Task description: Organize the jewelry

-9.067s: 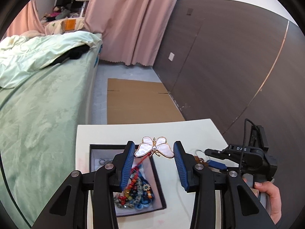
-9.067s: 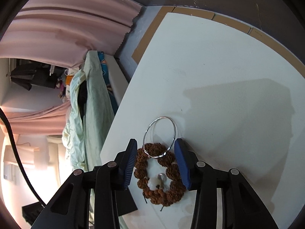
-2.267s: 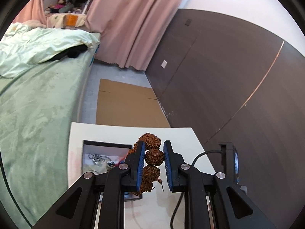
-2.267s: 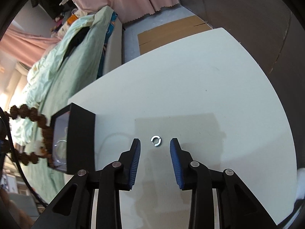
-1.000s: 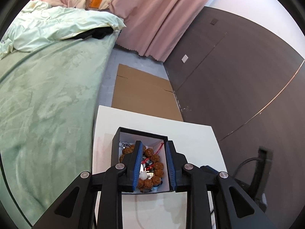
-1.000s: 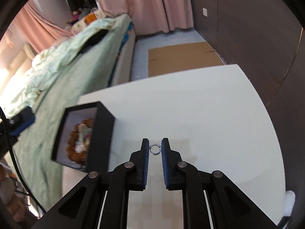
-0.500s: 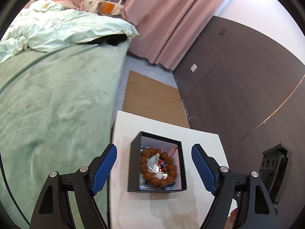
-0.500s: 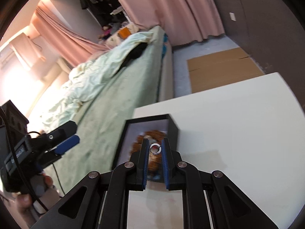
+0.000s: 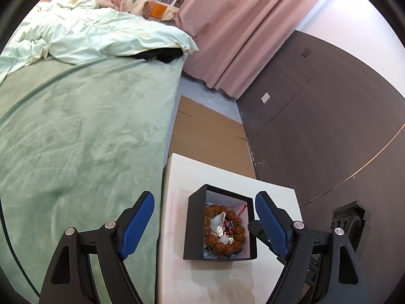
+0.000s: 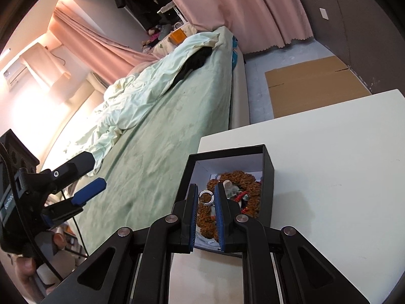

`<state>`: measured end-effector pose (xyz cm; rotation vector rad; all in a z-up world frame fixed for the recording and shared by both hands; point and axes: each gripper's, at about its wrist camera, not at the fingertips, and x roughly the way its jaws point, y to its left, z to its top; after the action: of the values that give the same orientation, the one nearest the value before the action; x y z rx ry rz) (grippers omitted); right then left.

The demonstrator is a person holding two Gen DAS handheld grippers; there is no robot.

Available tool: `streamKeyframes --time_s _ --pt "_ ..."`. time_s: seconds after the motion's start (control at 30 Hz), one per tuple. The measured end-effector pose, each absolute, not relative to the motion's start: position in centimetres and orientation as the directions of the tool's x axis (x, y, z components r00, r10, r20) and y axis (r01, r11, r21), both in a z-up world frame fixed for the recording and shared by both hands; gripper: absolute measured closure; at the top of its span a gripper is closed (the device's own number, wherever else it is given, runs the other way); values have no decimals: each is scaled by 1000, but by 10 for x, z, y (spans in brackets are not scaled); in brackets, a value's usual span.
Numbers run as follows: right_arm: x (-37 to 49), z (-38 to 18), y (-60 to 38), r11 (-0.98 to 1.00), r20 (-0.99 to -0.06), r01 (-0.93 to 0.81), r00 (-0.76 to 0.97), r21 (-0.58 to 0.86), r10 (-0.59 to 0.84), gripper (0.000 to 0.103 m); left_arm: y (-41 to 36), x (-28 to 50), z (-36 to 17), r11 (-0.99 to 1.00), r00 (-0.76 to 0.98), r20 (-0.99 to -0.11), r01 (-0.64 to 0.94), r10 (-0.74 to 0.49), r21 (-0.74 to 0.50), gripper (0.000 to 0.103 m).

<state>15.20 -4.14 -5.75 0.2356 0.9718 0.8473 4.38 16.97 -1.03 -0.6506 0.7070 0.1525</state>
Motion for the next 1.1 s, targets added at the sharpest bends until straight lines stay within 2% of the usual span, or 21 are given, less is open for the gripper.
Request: streamKeyframes --time_s 0.2,0.27,0.3,0.5,0.57,0.63,0.8,0.87,0.93,1.1 --pt "157 -63 -34 654 -637 -530 250 540 729 88 173 48 -13 789 758 -646 -343 -88 -510 20" --pt "161 -68 -30 657 -656 -522 222 545 721 80 173 51 -13 788 757 -647 -343 -89 -510 20" --pt "162 -69 -31 658 -659 -515 218 549 720 73 172 52 -13 789 756 -648 -344 -89 -509 20" --pt "160 -58 -49 673 -655 -511 253 534 712 72 165 56 -14 799 753 -652 -334 -93 -500 20" --pt "158 -54 -58 681 -653 -508 270 528 708 68 160 56 -14 806 752 -652 -326 -97 -495 20" --pt "155 -49 -68 687 -648 -502 288 526 706 60 154 55 -13 816 750 -654 -316 -96 -483 20" --pt "148 -37 -92 694 -635 -491 316 527 705 54 137 51 -10 847 744 -660 -285 -99 -448 20" --pt "144 -34 -102 700 -633 -484 329 524 701 47 127 50 -9 863 740 -665 -268 -100 -428 20" --pt "140 -30 -113 709 -629 -474 347 522 695 36 118 49 -9 878 735 -670 -252 -100 -407 15" --pt "134 -23 -142 736 -629 -451 392 504 671 26 96 43 -6 908 736 -670 -212 -97 -363 10"
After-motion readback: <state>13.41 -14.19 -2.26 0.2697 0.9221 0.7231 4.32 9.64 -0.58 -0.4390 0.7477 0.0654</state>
